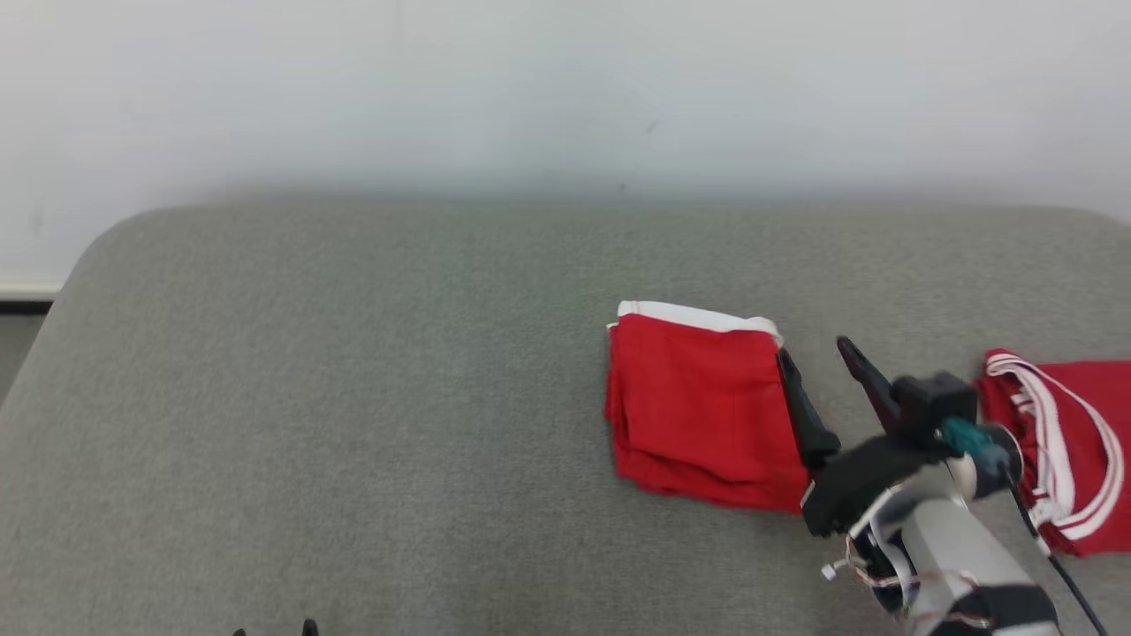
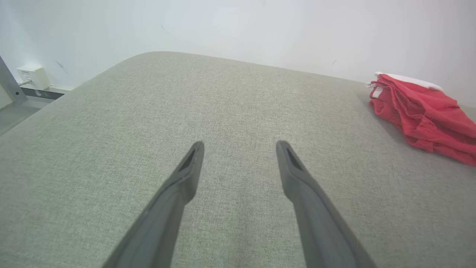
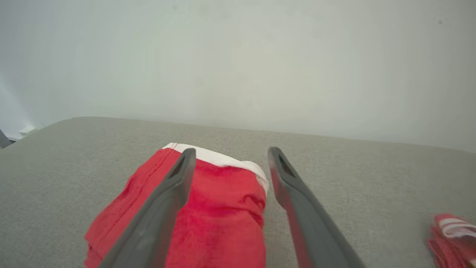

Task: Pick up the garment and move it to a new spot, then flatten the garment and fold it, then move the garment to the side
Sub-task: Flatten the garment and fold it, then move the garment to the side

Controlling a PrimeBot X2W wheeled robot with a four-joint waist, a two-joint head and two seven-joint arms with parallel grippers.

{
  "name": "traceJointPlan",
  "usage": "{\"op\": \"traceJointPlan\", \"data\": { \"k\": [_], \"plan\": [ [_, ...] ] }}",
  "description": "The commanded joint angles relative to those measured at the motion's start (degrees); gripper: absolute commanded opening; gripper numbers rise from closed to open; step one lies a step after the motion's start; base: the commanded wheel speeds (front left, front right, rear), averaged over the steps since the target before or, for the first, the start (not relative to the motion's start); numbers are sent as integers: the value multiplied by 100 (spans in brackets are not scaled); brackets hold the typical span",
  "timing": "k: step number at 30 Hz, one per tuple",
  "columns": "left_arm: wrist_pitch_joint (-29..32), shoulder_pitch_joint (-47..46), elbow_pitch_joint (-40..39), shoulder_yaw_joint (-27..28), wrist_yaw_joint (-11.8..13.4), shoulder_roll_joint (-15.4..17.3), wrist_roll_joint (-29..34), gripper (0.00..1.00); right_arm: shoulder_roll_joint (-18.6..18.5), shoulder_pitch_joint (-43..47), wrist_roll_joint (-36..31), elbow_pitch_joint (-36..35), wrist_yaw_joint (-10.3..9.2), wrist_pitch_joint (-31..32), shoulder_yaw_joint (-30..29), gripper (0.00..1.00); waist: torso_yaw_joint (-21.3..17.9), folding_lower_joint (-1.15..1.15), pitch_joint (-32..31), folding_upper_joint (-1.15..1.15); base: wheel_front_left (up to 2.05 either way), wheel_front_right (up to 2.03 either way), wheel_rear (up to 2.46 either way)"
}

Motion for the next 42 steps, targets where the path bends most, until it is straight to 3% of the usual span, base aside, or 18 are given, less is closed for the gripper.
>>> {"op": "traceJointPlan", "data": {
  "k": [1, 8, 14, 42],
  "plan": [
    [-17, 99, -12, 52, 13, 9, 61, 100, -19, 267, -51, -204, -17, -17, -103, 100, -313, 1, -294, 0, 0, 0, 0],
    [-17, -10, -12, 267, 17, -5, 8, 100, 142, 1515, -391, -1382, -18, -13, -570, 100, -595, 1, -442, 0, 0, 0, 0],
    [-17, -175, 127, 465, 15, -12, -15, 100, 262, 2202, -523, -1885, -17, -11, -722, 100, -851, 1, -526, 0, 0, 0, 0],
    [-17, -211, 508, 741, -151, -22, 64, 100, 360, 2638, -605, -1668, -18, -12, -681, 100, -1126, 1, -747, 0, 0, 0, 0]
  ]
}}
